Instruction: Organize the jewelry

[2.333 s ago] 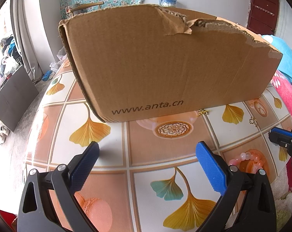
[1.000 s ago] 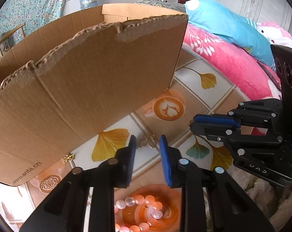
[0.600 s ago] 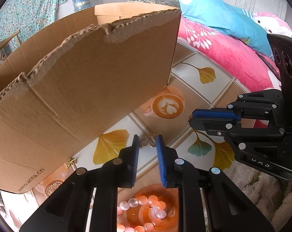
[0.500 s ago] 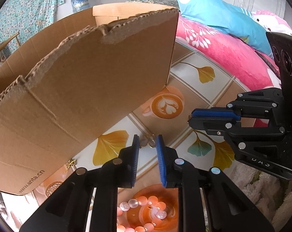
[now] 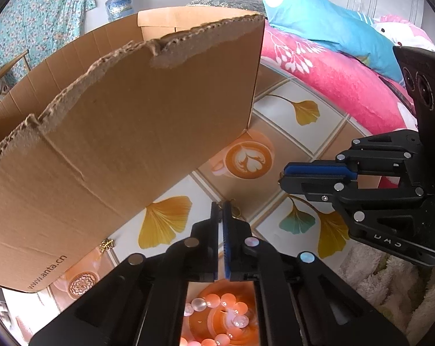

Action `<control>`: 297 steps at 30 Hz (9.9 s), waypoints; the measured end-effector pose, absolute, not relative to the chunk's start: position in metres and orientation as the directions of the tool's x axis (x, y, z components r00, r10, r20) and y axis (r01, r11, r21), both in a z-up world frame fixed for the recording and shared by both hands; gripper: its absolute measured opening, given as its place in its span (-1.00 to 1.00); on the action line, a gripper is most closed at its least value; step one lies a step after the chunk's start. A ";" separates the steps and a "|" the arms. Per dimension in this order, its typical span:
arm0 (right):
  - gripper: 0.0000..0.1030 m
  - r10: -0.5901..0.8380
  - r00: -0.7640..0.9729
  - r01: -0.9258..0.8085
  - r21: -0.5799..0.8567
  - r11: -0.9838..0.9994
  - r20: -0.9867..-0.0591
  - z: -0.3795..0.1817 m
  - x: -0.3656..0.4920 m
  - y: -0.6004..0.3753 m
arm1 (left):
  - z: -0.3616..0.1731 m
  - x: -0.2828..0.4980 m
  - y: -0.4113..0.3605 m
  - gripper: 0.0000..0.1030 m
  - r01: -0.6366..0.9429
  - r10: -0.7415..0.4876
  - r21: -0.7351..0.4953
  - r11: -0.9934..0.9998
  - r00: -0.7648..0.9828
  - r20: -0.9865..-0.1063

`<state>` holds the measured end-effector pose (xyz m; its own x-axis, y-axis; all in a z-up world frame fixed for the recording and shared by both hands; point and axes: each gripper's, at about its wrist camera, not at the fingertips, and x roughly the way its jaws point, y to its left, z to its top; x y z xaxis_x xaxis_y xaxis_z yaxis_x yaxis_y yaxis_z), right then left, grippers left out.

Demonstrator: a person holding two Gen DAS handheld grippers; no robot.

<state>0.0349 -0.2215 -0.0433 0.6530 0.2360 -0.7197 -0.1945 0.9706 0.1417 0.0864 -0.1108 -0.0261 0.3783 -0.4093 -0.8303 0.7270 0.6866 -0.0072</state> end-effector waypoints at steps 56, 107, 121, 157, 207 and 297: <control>-0.92 0.249 0.656 -0.184 0.169 0.968 -0.713 -0.044 0.035 -0.224 | -0.016 0.088 -0.084 -0.94 0.670 -0.452 -0.118 0.733 0.350 -0.821; -0.92 0.258 0.657 -0.184 0.181 0.966 -0.708 -0.044 0.036 -0.229 | -0.019 0.085 -0.121 -0.87 0.688 -0.392 -0.065 0.723 0.331 -0.858; -0.92 0.261 0.658 -0.183 0.187 0.965 -0.707 -0.043 0.036 -0.229 | -0.024 0.087 -0.132 -0.71 0.705 -0.368 -0.046 0.707 0.312 -0.876; -0.92 0.260 0.660 -0.178 0.189 0.966 -0.705 -0.042 0.037 -0.227 | -0.025 0.090 -0.131 -0.70 0.713 -0.343 0.029 0.701 0.373 -0.862; -0.92 0.511 0.609 -0.487 0.224 0.845 -0.606 0.101 0.152 -0.231 | 0.093 0.182 -0.071 -0.70 0.696 -0.502 -0.104 0.711 0.398 -0.768; -0.85 0.135 0.518 -0.216 0.024 0.976 -0.845 -0.027 0.060 -0.205 | -0.034 0.098 -0.020 -0.54 0.393 -0.308 -0.048 0.918 0.633 -0.710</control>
<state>0.0603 -0.2050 -0.0267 0.5177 0.1349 -0.8448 -0.2157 0.9762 0.0237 0.0983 -0.0204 -0.0335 0.6327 -0.3084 -0.7104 0.3934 0.9181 -0.0482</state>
